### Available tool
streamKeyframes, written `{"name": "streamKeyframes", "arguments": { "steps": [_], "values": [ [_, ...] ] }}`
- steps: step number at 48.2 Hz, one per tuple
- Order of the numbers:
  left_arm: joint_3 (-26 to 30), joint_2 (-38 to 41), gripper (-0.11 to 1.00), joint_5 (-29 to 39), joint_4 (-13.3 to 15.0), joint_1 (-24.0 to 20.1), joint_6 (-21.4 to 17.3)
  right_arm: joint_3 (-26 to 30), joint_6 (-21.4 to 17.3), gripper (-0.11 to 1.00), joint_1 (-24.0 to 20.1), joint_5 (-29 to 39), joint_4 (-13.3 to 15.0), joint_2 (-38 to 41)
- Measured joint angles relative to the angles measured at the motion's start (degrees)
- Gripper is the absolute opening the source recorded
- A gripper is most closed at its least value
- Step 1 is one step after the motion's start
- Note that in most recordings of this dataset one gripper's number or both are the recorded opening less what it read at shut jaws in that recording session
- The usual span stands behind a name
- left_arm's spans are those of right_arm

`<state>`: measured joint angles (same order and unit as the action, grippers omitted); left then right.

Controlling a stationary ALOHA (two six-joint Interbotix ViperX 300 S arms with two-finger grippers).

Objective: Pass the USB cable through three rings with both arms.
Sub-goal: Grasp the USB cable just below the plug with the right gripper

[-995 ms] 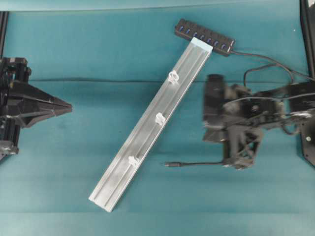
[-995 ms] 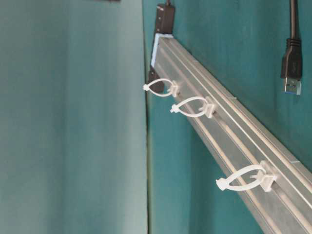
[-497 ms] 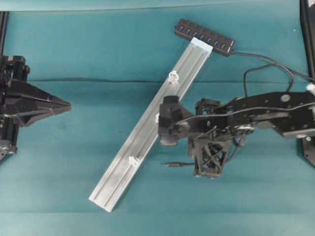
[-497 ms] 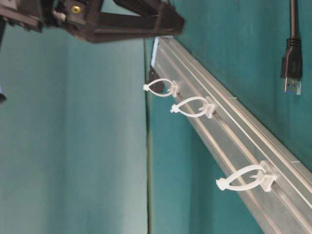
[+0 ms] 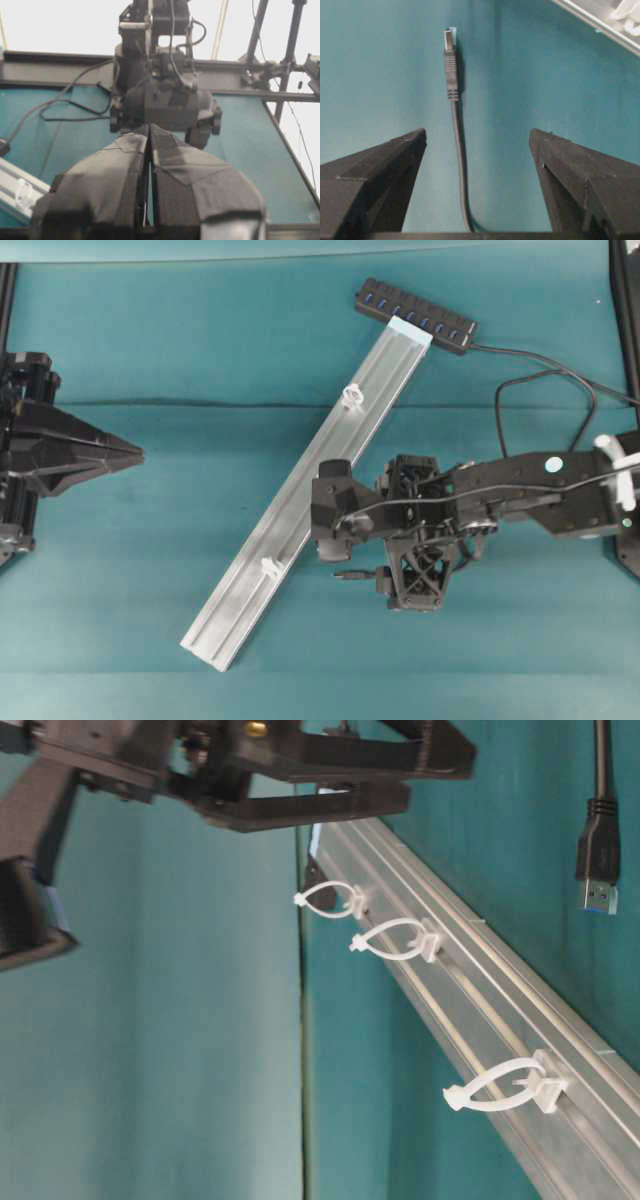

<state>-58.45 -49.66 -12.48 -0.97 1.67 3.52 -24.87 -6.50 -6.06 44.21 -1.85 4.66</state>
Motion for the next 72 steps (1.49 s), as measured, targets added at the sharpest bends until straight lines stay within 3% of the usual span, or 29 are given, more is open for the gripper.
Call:
{"name": "streamKeyframes", "arguments": {
  "steps": [30, 65, 72],
  "values": [
    [0.0, 1.4, -0.01, 0.0, -0.1, -0.1, 0.0, -2.5, 0.0, 0.88, -2.5, -7.7, 0.2, 7.5],
    [0.0, 1.8, -0.01, 0.0, 0.0, 0.0, 0.2, -3.0, 0.1, 0.84, -3.5, -8.1, 0.5, 8.6],
    [0.0, 2.0, -0.01, 0.0, -0.1, -0.1, 0.2, -3.0, 0.1, 0.78, -3.5, -8.2, 0.5, 8.5]
  ]
}}
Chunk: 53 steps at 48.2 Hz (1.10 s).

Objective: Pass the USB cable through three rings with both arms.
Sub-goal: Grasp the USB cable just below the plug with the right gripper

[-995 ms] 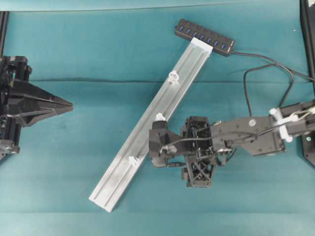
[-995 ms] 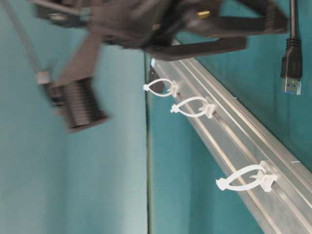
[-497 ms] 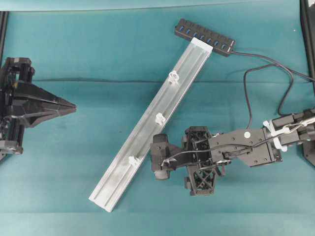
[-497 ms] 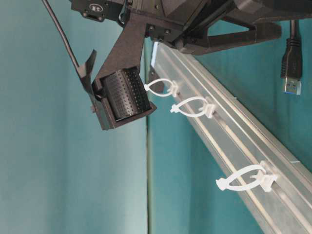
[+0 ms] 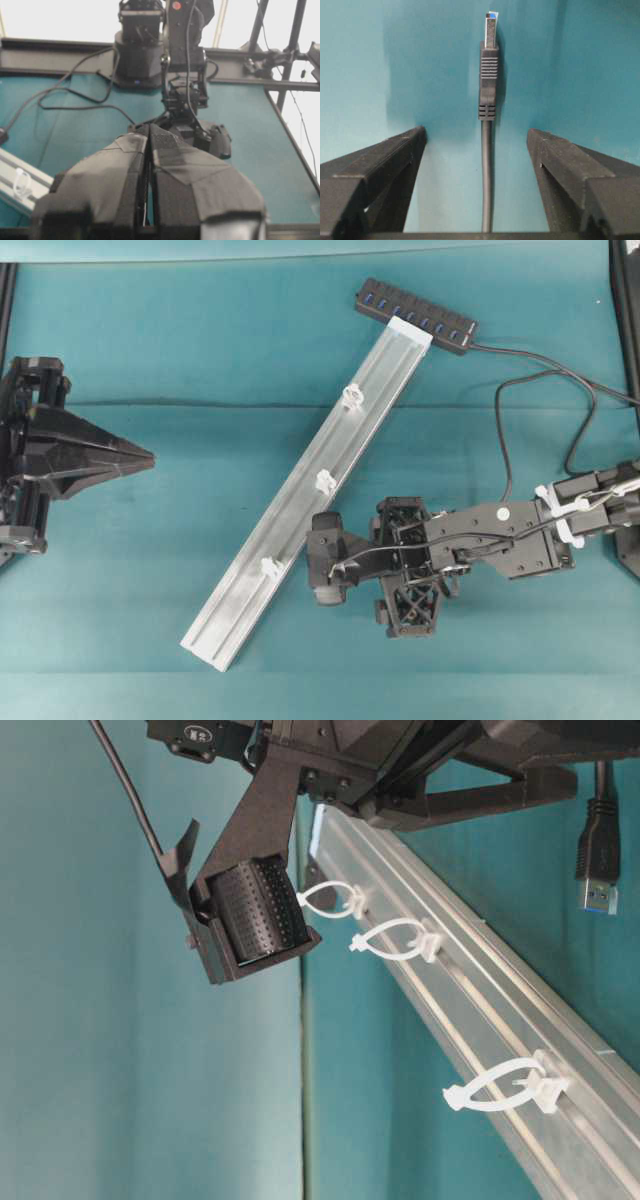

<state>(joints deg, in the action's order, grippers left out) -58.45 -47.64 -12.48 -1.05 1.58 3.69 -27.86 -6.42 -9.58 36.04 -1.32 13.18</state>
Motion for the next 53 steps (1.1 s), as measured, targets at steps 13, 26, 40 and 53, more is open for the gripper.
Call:
{"name": "streamKeyframes", "arguments": {
  "steps": [13, 26, 40, 53],
  "values": [
    [0.0, -0.1, -0.01, 0.0, 0.0, 0.1, 0.3, 0.1, -0.1, 0.62, 0.0, -0.1, 0.0, 0.2],
    [0.0, -0.1, -0.01, 0.0, 0.0, 0.0, 0.4, 0.3, -0.2, 0.31, -0.1, 1.2, 0.0, 0.4],
    [0.0, -0.1, -0.01, -0.1, 0.1, 0.0, 1.0, 0.4, -0.2, 0.1, -0.3, 2.0, -0.1, 0.4],
    [0.0, 0.0, -0.01, 0.0, 0.1, 0.0, 1.0, 0.5, -0.1, 0.1, -0.3, 2.2, -0.1, 0.4]
  ]
}}
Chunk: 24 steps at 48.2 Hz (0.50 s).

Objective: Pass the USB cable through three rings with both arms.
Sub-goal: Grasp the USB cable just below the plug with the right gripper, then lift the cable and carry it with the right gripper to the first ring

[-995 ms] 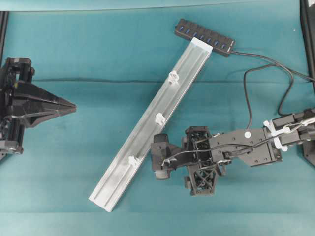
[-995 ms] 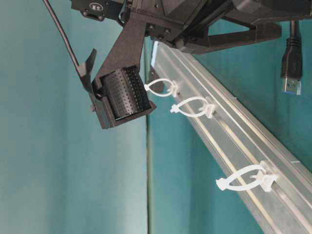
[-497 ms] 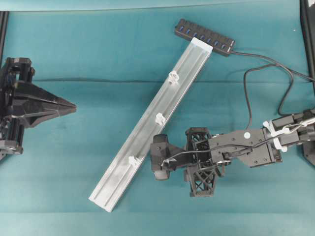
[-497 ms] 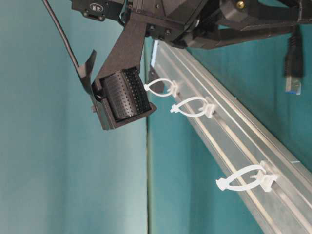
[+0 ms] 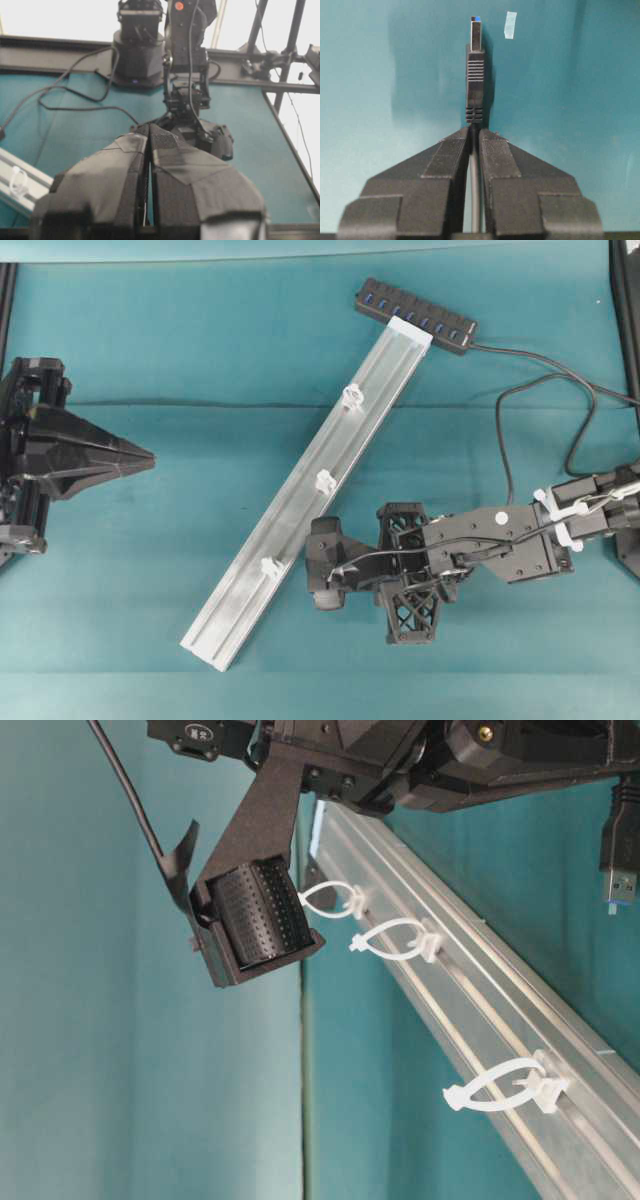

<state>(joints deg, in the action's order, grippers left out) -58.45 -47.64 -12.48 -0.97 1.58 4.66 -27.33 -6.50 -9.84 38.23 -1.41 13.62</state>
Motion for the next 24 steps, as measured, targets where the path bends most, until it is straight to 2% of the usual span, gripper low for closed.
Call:
{"name": "streamKeyframes", "arguments": {
  "steps": [12, 24],
  "values": [
    [0.0, 0.0, -0.01, -0.1, 0.0, 0.0, 0.0, 0.7, 0.3, 0.1, 0.4, 2.9, 0.0, -0.2],
    [0.0, -0.1, -0.01, -0.1, -0.1, 0.0, 0.0, 3.4, 6.5, 0.1, 3.9, 8.7, -0.1, -3.6]
  ]
}}
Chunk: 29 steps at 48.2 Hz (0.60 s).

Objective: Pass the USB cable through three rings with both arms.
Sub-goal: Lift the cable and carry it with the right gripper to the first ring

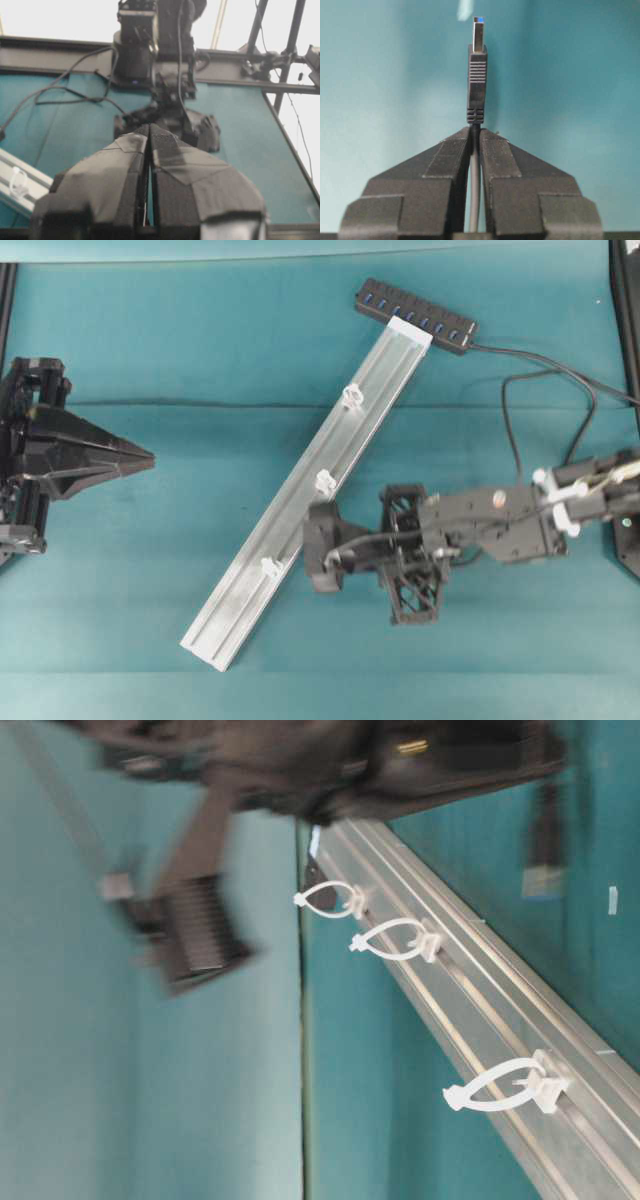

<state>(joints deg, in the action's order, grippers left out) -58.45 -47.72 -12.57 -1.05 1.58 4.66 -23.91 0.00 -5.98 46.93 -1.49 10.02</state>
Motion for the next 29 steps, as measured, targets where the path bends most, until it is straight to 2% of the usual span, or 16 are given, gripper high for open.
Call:
{"name": "streamKeyframes", "arguments": {
  "steps": [16, 29],
  "values": [
    [0.0, -1.8, -0.01, 0.3, 0.1, -1.9, 0.1, 6.1, 8.9, 0.1, 4.7, 14.6, -0.5, -7.2],
    [0.0, -2.0, -0.01, 0.4, 0.1, -3.3, 0.2, 7.7, 14.3, 0.1, 13.5, 19.8, -0.9, -13.4]
  ]
}}
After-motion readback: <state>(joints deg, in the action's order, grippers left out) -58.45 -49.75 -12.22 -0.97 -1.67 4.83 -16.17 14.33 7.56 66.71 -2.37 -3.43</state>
